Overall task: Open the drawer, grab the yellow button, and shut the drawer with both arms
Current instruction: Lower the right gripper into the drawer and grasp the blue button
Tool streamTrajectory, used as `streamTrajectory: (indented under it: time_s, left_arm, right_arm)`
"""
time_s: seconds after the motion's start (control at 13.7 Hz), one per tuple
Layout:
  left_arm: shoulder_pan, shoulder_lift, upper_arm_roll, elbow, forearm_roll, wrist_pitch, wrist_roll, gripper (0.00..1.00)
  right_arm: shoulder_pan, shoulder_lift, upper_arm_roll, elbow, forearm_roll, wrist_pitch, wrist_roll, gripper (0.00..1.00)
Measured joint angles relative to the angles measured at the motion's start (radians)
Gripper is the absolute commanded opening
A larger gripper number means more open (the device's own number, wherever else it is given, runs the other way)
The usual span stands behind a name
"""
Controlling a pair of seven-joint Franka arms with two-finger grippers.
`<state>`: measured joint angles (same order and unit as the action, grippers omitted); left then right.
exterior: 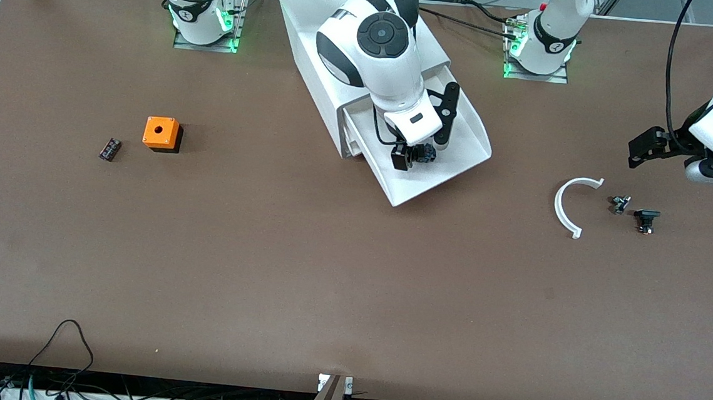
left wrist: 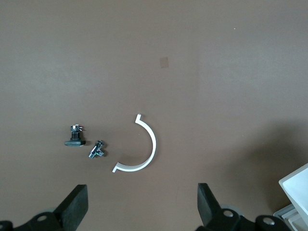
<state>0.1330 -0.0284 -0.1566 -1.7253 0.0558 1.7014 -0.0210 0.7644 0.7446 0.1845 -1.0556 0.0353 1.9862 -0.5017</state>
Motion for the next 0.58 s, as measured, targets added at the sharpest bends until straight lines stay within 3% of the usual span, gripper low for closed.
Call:
streamTrajectory:
  time_s: [0.58]
  left_arm:
    - [0.0, 0.0, 0.001, 0.0, 0.0, 0.0, -0.002, 1.0]
  right_arm:
    - [0.045, 0.04, -0.042, 0.0, 0.0, 0.035, -0.034, 0.98]
